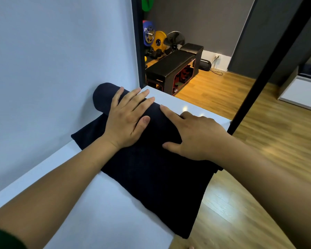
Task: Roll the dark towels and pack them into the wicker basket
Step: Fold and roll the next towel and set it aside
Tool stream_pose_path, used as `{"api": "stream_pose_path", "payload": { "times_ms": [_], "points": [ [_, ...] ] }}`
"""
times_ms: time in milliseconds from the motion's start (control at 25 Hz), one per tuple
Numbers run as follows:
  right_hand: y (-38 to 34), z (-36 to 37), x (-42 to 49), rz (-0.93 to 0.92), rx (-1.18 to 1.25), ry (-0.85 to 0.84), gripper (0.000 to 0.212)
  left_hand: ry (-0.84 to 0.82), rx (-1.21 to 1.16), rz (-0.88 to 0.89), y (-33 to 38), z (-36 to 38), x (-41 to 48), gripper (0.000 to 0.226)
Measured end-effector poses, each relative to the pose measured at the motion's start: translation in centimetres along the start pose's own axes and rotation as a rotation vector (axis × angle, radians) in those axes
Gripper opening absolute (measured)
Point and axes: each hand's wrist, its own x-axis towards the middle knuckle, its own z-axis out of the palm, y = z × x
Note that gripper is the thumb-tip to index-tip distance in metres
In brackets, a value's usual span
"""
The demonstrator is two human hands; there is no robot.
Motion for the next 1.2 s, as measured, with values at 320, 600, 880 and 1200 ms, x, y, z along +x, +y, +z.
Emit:
{"api": "stream_pose_path", "payload": {
  "times_ms": [320,600,880,1200],
  "points": [
    [0.1,0.4,0.0,-0.044,0.003,0.057,0.092,-0.275,0.053,-0.658,4.6,-1.9,-1.9,0.078],
    [-0.8,1.4,-0.2,-0.102,-0.031,0.07,0.096,-0.498,0.003,-1.091,12.7,-2.2,-2.2,0.063],
    [3.6,-2.5,1.1,-0.444,0.327,-0.175,0.086,-0.69,0.304,-1.063,14.9,-1.7,-2.9,0.065],
    [1.2,0.6,1.4,-0.365,0.572,-0.173,0.082,-0.819,0.323,-1.052,16.4,-2.7,-1.6,0.072]
  ]
}}
